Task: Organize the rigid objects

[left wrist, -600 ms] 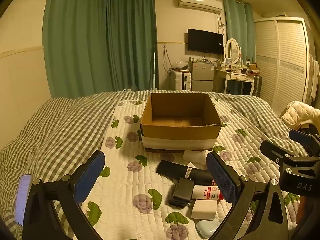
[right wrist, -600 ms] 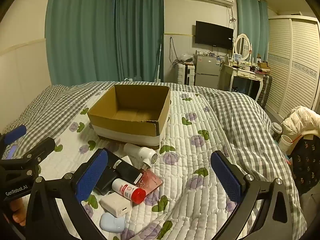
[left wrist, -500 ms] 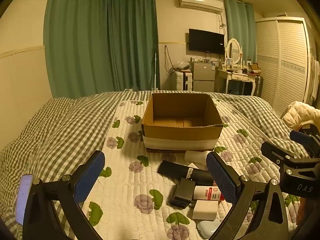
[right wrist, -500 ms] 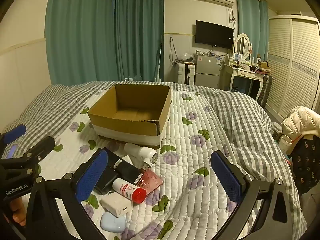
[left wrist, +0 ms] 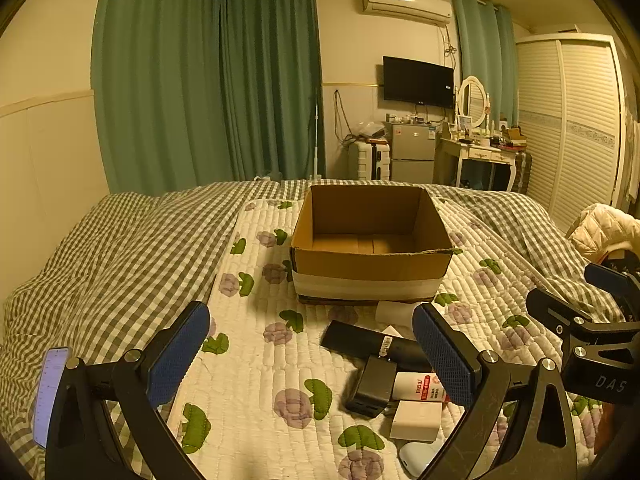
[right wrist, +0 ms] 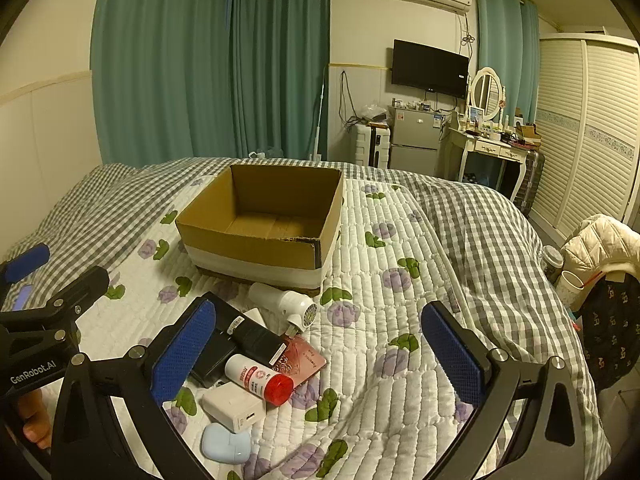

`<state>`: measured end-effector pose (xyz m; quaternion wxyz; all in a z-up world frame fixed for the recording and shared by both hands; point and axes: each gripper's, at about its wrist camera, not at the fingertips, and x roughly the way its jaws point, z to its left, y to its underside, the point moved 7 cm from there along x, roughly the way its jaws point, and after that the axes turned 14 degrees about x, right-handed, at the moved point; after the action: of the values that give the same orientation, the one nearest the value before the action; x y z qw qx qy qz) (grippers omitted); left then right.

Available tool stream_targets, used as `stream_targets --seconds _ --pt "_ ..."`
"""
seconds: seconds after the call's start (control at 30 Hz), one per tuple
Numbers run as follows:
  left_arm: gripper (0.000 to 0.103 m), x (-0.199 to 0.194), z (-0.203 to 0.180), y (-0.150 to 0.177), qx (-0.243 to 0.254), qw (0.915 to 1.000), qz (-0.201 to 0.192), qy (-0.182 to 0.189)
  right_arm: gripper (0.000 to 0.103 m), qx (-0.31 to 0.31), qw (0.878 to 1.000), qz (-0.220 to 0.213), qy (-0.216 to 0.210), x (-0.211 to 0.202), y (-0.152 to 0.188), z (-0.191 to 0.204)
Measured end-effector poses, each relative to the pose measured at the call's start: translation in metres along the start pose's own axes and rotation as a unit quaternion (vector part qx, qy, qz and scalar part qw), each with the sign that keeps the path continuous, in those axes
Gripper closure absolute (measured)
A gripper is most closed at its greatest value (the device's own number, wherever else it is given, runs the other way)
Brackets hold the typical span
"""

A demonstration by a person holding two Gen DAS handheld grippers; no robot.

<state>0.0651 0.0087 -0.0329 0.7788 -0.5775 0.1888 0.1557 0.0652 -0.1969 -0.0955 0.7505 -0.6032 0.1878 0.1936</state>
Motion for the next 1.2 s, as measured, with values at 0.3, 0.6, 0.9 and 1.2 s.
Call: stream_targets --seconds 0.3,0.6,0.9,1.2 --pt "0.000 -0.0003 -0.0002 -0.0001 0.000 1.0000 0.000 -0.001 0.000 -0.001 1.000 0.001 0.001 0.0001 0.0013 0.0003" --pt "0.000 -0.0004 0.0002 0.0008 -0.001 1.0000 0.000 -0.002 0.000 -0.002 1.000 0.003 0.002 0.0007 0.0030 0.0001" --pt "0.000 -0.0005 0.0004 0.0019 -0.001 1.0000 0.000 -0.002 0.000 -0.003 1.000 0.003 0.003 0.0012 0.0039 0.0001" --pt "0.000 0.0001 0.0004 0.0029 -0.001 1.0000 0.000 -0.003 0.000 -0.004 1.000 0.006 0.004 0.0014 0.0081 -0.0006"
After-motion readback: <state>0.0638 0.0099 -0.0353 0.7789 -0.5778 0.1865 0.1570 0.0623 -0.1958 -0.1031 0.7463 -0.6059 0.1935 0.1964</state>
